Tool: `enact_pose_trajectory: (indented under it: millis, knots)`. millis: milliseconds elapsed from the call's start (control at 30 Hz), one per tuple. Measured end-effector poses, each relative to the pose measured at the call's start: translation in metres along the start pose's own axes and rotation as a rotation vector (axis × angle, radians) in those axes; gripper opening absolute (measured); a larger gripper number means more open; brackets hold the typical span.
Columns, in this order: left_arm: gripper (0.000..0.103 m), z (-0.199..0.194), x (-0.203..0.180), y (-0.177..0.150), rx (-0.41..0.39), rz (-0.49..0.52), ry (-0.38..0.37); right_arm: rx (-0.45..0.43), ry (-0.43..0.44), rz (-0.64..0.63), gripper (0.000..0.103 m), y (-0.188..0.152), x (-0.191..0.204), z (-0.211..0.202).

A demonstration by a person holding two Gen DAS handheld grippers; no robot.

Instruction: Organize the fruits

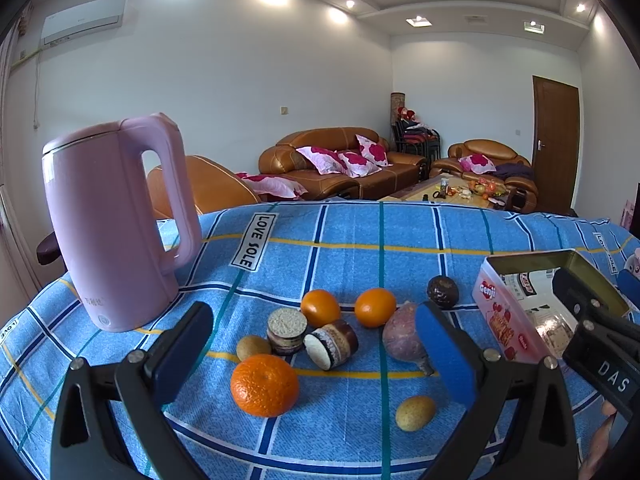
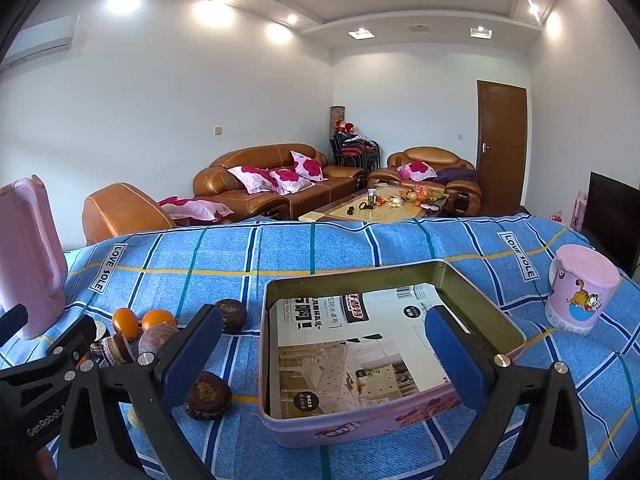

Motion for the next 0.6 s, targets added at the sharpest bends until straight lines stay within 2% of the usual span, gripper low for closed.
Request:
enact_pose_trajectory:
  millis: [600]
  knots:
    - [0.103, 0.0013, 0.0003, -0.0001, 0.003, 0.003, 0.002, -0.006, 0.004, -0.016, 0.102, 0.0018, 0.0024, -0.0007]
Point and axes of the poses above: each gripper's, at about its wrist camera, not at the fingertips, and z roughly the way its jaws point, x to its left, y to its top, the point moved 10 cm from there along z, roughly the way its jaws point, and after that the axes turned 8 degrees about y, right-handed, at the moved point
